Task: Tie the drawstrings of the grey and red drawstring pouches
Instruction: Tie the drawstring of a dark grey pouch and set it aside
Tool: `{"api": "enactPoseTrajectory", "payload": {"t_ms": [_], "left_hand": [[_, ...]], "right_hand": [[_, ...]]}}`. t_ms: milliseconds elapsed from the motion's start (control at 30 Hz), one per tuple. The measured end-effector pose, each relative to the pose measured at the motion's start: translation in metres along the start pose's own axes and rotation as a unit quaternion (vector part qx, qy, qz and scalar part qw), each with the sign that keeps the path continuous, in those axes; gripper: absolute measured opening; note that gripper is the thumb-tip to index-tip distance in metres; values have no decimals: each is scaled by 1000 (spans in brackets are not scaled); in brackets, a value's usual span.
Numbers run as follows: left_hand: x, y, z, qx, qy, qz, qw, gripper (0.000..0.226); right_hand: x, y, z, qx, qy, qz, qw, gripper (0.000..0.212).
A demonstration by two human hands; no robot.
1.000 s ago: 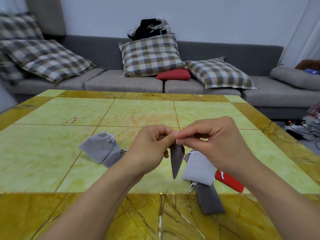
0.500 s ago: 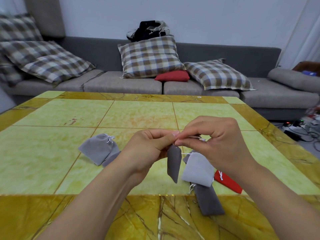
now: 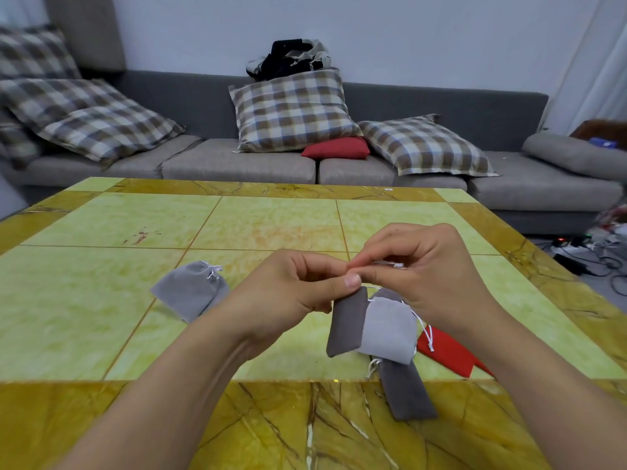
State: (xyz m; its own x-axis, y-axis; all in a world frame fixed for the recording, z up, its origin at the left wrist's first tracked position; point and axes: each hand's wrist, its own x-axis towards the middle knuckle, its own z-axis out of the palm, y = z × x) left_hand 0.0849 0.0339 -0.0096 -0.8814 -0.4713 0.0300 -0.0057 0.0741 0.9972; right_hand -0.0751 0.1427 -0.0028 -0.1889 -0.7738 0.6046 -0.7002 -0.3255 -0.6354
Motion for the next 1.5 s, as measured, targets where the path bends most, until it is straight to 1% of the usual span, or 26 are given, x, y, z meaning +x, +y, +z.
{"api": "enactPoseTrajectory", "payload": {"t_ms": [100,200,300,467,667,767,867,1000,1100,1233,1333,1500], "left_hand": [[1,-1,3,6,14,0,1000,16],[1,-2,3,18,20,4,1000,14],[1,-2,3,24,16,6,1000,16],[0,-2,6,-6,20,2,1000,16],[1,-3,8,17,33,-5,999,14],[2,-3,9,-10,37,-3,999,14],[3,-4,8,-40,40,5,998,17],[5,-6,10,-88,81,14,993,17],[7,-9,12,-89,107,17,990,14],[7,-10,14,-86,108,17,990,14],[7,-10,12,-70,101,30,992,16],[8,-12,10,-49,80,48,994,19]], "right_hand": [[1,0,-3,49,-31,46,997,7],[3,-1,-6,81,-40,70,993,11],[2,-1,-5,73,-24,70,995,10],[2,-2,-1,89,1,71,993,11],[1,-2,1,109,18,93,990,15],[3,3,-3,111,12,118,987,14],[3,4,-5,117,23,124,985,12],[1,3,3,127,58,143,980,4],[0,4,8,120,71,155,978,4],[-1,4,8,94,72,151,981,3],[-1,4,11,60,62,131,988,2],[-2,1,11,40,71,98,992,3]]}}
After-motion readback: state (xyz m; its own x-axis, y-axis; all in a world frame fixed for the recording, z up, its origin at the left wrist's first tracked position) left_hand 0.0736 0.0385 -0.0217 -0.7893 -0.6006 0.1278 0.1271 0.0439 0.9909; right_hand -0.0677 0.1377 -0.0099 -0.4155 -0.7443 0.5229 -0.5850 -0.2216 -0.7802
